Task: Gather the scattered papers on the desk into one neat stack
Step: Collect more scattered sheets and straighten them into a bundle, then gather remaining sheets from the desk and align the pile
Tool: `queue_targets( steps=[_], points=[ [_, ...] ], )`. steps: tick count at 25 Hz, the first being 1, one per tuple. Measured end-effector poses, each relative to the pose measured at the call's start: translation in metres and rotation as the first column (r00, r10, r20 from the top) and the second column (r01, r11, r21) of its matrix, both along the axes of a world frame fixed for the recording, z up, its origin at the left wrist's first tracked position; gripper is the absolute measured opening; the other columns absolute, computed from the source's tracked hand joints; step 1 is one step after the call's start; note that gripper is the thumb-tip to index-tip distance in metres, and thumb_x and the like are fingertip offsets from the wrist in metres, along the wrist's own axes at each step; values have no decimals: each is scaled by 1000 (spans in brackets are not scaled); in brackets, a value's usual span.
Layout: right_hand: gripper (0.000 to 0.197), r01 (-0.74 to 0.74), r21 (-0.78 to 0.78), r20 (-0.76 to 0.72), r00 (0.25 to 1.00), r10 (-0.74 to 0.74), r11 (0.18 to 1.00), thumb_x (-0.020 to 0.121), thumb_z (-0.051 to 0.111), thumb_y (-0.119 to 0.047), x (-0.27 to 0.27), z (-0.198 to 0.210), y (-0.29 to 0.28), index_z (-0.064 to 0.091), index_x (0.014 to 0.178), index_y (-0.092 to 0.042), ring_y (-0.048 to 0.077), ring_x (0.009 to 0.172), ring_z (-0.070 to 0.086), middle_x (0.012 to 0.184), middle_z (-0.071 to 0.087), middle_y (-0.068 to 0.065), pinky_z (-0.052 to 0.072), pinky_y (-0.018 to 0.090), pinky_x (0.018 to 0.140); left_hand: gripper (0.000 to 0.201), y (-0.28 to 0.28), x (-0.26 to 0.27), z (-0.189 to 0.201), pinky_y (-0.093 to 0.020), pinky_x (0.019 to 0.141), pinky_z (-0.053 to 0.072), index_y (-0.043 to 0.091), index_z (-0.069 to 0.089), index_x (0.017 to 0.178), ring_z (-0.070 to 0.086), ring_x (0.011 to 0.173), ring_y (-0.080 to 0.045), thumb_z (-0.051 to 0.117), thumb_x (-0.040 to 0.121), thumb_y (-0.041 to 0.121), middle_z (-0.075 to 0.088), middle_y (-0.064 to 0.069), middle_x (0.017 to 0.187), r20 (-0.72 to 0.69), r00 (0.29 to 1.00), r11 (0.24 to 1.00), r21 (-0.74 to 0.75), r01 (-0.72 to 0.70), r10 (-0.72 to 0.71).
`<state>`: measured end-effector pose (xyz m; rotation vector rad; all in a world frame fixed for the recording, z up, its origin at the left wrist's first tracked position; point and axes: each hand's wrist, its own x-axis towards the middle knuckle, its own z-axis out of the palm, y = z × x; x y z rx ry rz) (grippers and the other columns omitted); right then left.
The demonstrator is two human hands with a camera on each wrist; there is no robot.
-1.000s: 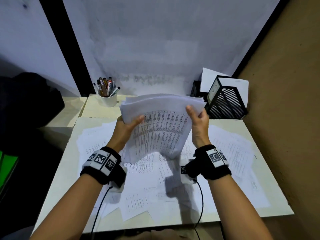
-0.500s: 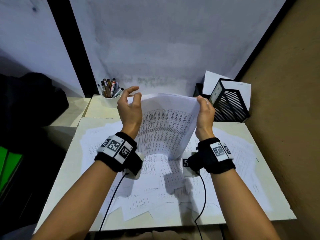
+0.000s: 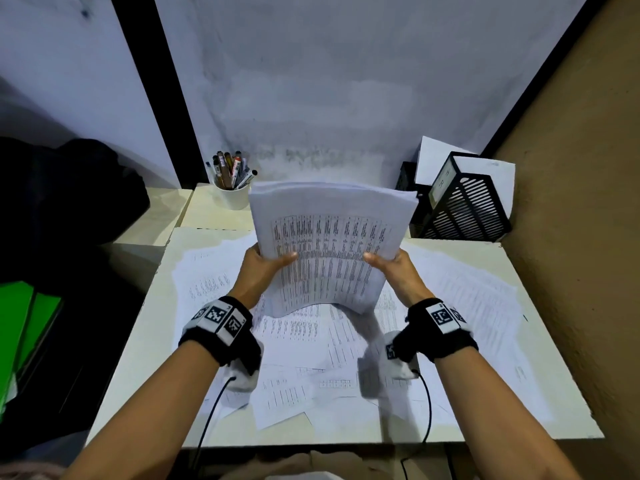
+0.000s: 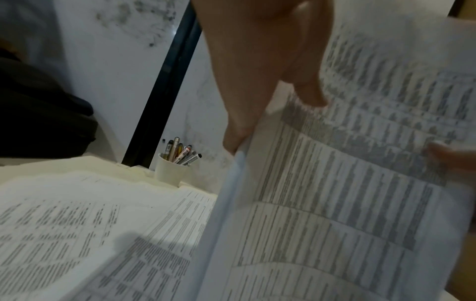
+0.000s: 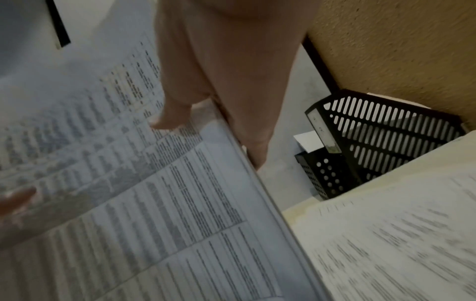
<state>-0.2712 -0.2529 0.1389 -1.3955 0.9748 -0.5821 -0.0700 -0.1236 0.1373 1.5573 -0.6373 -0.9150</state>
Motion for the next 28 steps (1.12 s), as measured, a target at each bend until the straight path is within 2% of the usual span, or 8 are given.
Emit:
queue_targets(
  steps=[3, 7, 11, 13, 17, 20, 24, 28],
  points=[
    [31, 54, -33, -11, 998, -54, 998, 87, 59, -10, 1, -1, 12, 57, 118, -7, 22, 102, 61, 110, 64, 8, 46, 42, 100, 38, 1, -9, 9, -16, 72, 54, 4, 50, 122, 64, 86, 0, 60, 85, 10, 64, 4, 103, 22, 999, 989, -146, -36, 40],
    [29, 40, -31, 69, 997, -37, 999, 84, 63, -13, -6, -3, 17, 59, 113, -16, 9, 96, 66, 107, 68, -3, 53, 27, 89, 34, 4, -9, 5, -22, 85, 53, 14, 42, 120, 61, 96, -5, 55, 89, 11, 60, 6, 109, 13, 998, 975, -216, -58, 63],
    [9, 158, 46, -86, 984, -153, 986, 87, 60, -7, -4, -32, 29, 62, 91, -15, 24, 93, 62, 102, 65, 13, 50, 41, 93, 54, 12, -14, -45, -28, 98, 37, 7, 24, 136, 45, 127, -28, 53, 91, 13, 44, -13, 136, 169, 954, 961, 168, 220, -248],
    [2, 239, -40, -120, 963, -242, 970, 89, 58, -9, -5, -28, 23, 58, 87, -9, 25, 89, 59, 86, 62, 9, 54, 26, 74, 62, 20, 2, -69, -27, 95, 37, 5, 23, 139, 40, 130, -30, 58, 88, 13, 37, -17, 141, 203, 928, 908, 351, 229, -313],
    [5, 303, -142, -171, 930, -325, 942, 90, 54, -2, -19, -13, 10, 53, 95, -5, 17, 85, 49, 91, 55, 7, 42, 20, 63, 73, 63, 58, -105, -47, 106, 31, 11, 25, 141, 27, 134, -37, 65, 82, 27, 27, -19, 145, 434, 889, 702, 678, -218, -143],
    [3, 361, -123, -274, 883, -381, 924, 91, 53, -4, -28, -27, 11, 51, 93, -3, 19, 65, 42, 73, 47, 8, 38, 14, 40, 89, 85, 85, -121, -48, 107, 28, 9, 17, 140, 26, 132, -38, 70, 75, 36, 23, -20, 145, 461, 883, 503, 744, -440, 91],
    [7, 342, -146, -443, 817, -370, 929, 88, 59, -11, -31, -48, 13, 55, 91, -6, 23, 81, 50, 85, 56, 14, 40, 31, 70, 91, 74, 98, -132, -42, 95, 41, 1, 20, 137, 43, 117, -37, 76, 71, 30, 28, -23, 136, 347, 922, 492, 781, -385, 171],
    [5, 369, -136, -462, 797, -388, 919, 89, 58, -8, -29, -53, 24, 54, 90, -5, 22, 83, 49, 87, 55, 13, 36, 31, 74, 62, 70, 105, -134, -40, 103, 36, 3, 43, 125, 42, 119, -37, 69, 76, 31, 37, -22, 133, 342, 940, 488, 817, -308, 20]
  ],
)
